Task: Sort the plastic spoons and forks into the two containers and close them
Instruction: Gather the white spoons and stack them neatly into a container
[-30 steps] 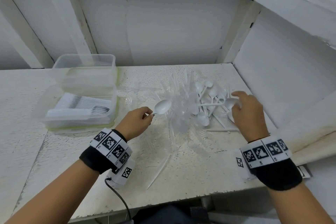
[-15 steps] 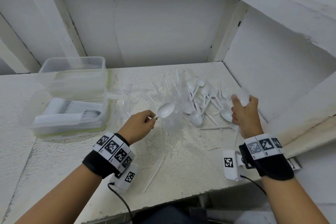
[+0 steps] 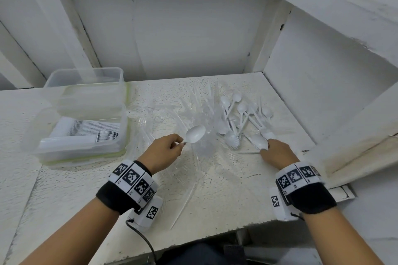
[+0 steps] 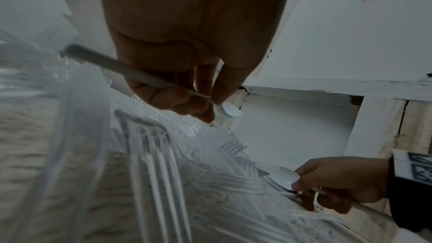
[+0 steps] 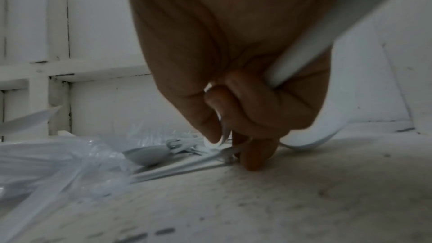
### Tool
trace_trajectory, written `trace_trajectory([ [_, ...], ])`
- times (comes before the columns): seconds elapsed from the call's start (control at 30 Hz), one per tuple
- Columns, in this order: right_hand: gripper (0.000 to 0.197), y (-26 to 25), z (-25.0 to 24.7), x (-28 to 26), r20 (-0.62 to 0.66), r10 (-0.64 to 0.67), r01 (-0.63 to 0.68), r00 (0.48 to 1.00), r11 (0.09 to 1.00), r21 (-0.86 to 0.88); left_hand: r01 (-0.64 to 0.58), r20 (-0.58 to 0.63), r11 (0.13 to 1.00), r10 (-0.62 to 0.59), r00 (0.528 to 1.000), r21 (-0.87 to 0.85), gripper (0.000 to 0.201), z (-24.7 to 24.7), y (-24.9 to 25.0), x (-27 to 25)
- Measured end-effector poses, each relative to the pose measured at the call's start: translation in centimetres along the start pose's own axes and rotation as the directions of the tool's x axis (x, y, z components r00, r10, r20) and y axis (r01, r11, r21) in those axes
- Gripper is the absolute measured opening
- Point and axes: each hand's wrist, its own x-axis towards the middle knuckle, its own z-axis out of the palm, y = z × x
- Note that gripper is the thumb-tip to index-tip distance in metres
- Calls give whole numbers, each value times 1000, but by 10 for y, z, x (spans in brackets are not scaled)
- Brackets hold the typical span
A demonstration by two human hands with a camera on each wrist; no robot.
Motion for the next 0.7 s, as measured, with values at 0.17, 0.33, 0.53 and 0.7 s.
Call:
trace_trajectory([
  [0.17, 28, 4, 1, -6, -61, -47, 45, 997, 998, -34, -6, -6, 1000, 6, 1000, -7, 12, -1, -2, -1],
  [0.33, 24, 14, -7, -27, -146, -72, 84, 987, 994, 76, -47, 16, 999, 47, 999, 6, 12, -1, 15, 3],
  [0.53, 13, 1, -23, -42, -201, -93, 192, 975, 806, 559, -297, 148, 937, 273, 951, 185, 16, 20, 64, 34],
  [0.7, 27, -7, -43, -17, -211, -154, 251, 965, 768, 589, -593, 440, 626, 404, 802, 506, 31, 57, 111, 65],
])
